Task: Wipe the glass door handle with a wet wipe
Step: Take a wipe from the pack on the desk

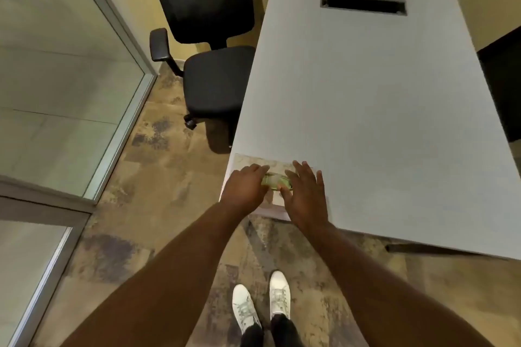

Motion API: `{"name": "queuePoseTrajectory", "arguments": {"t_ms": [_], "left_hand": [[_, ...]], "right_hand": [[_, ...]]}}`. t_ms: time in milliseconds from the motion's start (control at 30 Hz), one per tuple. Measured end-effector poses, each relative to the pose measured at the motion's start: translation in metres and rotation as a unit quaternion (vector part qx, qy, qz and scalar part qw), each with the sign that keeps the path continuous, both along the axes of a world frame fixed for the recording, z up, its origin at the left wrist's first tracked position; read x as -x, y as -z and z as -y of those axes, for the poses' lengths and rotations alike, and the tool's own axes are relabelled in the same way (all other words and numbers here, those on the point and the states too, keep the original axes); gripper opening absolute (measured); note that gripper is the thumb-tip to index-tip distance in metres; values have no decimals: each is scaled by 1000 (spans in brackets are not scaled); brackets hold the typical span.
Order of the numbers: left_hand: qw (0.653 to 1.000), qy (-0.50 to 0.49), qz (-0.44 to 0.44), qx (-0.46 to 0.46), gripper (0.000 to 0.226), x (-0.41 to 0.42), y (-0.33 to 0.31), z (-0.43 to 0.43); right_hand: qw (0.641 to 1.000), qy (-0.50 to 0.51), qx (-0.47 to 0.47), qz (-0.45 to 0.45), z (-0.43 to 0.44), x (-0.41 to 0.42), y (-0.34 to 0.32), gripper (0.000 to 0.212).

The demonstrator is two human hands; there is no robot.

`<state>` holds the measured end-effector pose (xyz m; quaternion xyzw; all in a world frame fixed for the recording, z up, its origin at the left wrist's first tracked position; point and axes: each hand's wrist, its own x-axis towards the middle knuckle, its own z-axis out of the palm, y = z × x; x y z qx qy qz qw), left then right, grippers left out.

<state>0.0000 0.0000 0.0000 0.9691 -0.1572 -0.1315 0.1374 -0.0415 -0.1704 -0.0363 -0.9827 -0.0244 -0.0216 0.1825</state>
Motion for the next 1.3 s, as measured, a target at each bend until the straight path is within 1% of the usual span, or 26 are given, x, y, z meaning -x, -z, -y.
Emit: {"name": "queuePoseTrajectory", "arguments": {"t_ms": [67,167,267,333,400,500,567,667,800,900,1000,1167,1300], "left_hand": [[999,-19,-11,24,50,-5,4,3],[999,-37,-6,38,37,-9,10,7],[997,-50,21,61,24,-10,11,8],[996,-52,27,69,20,-10,11,7],[996,-50,30,74,24,-9,12,6],[996,-47,25,69,37,-7,14,5],[996,-48,31,65,40,-7,14,7],[996,-52,35,64,36,-8,13,10],[995,-75,22,68,20,-7,11,11],[993,-92,-5,76,24,-9,7,13],[988,-104,-14,109,21,-11,-1,13],[977,-136,16,164,16,-15,-23,2],[958,-173,31,227,14,-24,-56,-6]], "right_hand": [[999,22,-26,-8,-4,-7,0,33],[998,32,-55,-20,-11,-15,-1,22],[998,32,-61,-10,-13,-22,0,14],[996,37,-83,-1,-13,-23,-4,11],[991,38,-125,20,-12,-22,-9,7],[987,41,-154,14,-12,-20,-17,9],[986,44,-163,-2,-12,-21,-21,9],[982,60,-176,-14,-16,-26,-32,8],[974,62,-216,-6,-21,-32,-44,9],[967,61,-247,5,-23,-38,-54,11],[960,54,-271,35,-23,-43,-67,13],[936,58,-337,84,-23,-53,-96,22],[909,78,-395,108,-27,-63,-124,16]]}}
